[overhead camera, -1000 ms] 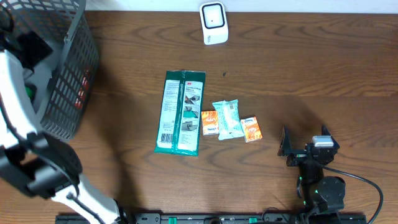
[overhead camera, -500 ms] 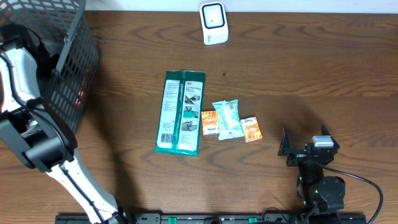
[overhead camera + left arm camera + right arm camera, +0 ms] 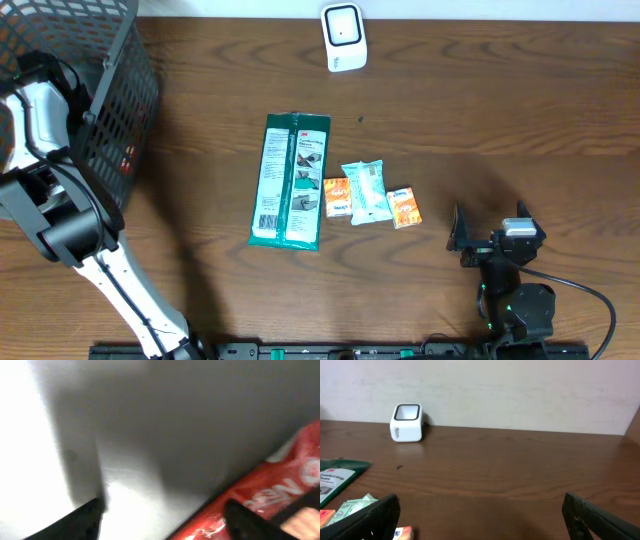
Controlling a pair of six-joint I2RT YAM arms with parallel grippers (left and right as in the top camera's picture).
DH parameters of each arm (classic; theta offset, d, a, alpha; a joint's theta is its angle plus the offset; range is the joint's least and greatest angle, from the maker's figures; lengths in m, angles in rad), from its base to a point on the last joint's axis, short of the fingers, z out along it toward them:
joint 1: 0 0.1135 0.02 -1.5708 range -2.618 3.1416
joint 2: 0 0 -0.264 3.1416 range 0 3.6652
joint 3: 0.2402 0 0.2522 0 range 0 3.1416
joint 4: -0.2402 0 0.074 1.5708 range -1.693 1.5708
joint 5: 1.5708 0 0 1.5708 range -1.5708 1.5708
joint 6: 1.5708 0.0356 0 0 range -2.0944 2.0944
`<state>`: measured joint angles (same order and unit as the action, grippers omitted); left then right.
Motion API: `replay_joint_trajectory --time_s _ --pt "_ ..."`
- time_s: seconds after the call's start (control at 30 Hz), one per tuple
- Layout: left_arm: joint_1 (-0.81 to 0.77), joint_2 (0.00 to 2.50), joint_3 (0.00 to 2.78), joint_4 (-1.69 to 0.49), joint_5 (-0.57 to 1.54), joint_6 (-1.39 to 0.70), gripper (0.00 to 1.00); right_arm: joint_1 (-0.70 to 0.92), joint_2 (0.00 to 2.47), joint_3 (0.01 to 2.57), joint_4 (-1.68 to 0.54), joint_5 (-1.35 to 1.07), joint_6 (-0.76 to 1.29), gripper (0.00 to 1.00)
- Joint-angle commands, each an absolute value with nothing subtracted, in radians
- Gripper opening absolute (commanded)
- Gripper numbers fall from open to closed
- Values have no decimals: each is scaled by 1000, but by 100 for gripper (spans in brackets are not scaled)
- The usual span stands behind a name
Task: Scan the item barcode
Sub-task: 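Reach the left gripper back down into the basket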
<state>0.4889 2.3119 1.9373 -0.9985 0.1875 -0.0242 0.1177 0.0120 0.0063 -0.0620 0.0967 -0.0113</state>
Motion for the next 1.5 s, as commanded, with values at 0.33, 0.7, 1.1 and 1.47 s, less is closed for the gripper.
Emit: replay_joint_trajectory --time_s 0.33,0.7,1.1,1.47 --pt "492 2259 1918 -968 -166 -146 75 112 7 6 -65 96 -16 99" --pt "475 2156 1921 -992 169 -68 76 112 7 6 -65 96 -16 99" --pt "402 2170 1673 -858 46 30 76 112 7 6 -65 96 -16 99" --pt "440 2169 1569 -712 -177 -113 74 112 7 6 -65 96 -16 99"
